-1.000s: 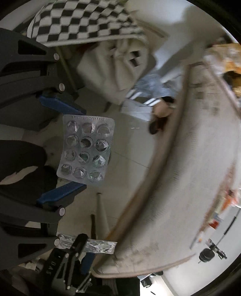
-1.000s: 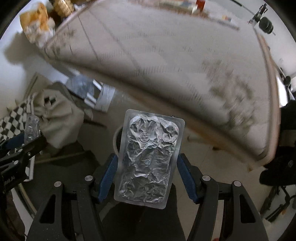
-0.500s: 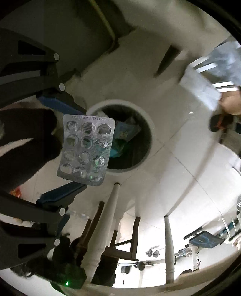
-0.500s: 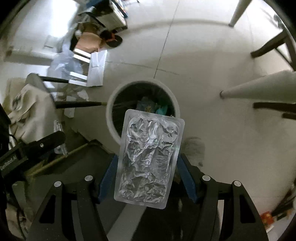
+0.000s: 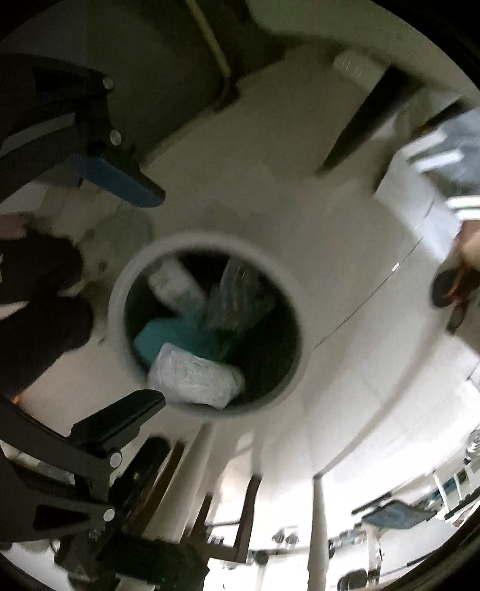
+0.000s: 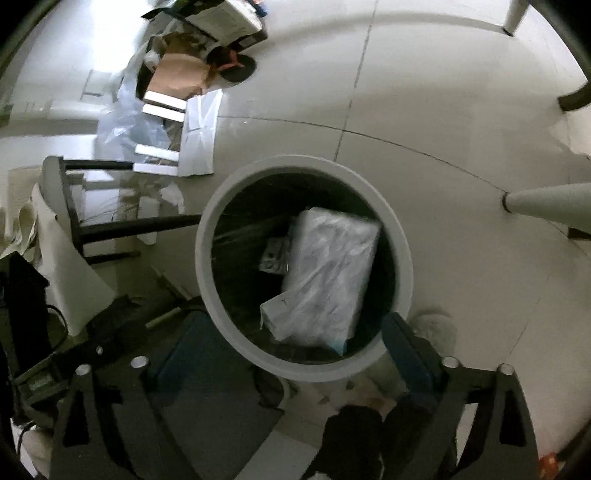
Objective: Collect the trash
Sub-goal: 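Carry both blister packs over the bin and open both tools, then lift both tools back toward the table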
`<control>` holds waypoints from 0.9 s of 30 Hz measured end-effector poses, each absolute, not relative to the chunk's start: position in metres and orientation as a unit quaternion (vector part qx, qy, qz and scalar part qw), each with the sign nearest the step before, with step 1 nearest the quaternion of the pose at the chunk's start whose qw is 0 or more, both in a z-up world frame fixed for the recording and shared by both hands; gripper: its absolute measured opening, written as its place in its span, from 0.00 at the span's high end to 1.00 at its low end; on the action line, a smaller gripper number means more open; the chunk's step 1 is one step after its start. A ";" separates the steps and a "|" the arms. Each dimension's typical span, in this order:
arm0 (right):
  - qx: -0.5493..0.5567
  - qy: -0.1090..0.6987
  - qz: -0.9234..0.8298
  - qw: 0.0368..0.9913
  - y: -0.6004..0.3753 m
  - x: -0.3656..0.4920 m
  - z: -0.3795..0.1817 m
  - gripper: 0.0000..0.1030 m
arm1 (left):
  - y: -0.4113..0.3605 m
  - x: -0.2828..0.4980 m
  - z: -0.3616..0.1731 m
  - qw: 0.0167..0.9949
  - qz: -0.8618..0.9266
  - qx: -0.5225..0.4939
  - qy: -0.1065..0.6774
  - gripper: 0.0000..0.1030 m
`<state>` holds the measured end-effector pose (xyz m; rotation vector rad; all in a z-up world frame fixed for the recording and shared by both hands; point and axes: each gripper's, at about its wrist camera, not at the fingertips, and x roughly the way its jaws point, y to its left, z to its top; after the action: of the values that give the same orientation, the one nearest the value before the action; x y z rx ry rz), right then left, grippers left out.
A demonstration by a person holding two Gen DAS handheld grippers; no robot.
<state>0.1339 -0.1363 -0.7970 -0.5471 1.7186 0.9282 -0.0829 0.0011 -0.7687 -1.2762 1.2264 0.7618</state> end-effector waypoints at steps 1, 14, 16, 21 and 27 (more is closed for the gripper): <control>-0.236 0.716 0.390 0.529 -0.135 0.132 -0.796 0.05 | 0.000 -0.086 -0.765 0.573 0.341 -0.527 0.527 0.02; -0.379 0.609 0.364 0.594 -0.144 0.114 -0.720 0.00 | -0.035 -0.080 -0.693 0.571 0.403 -0.418 0.580 0.02; -0.386 0.603 0.360 0.598 -0.148 0.113 -0.703 0.00 | -0.041 -0.081 -0.678 0.571 0.405 -0.416 0.581 0.02; -0.395 0.591 0.360 0.604 -0.158 0.106 -0.654 0.00 | -0.056 -0.083 -0.644 0.570 0.408 -0.419 0.577 0.02; -0.396 0.582 0.374 0.604 -0.170 0.093 -0.578 0.00 | -0.073 -0.084 -0.579 0.578 0.408 -0.417 0.570 0.02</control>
<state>0.0930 -0.1702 -0.5777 -0.9155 1.3478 0.8666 -0.0842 -0.0732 -0.5794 -0.9762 1.3329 0.9551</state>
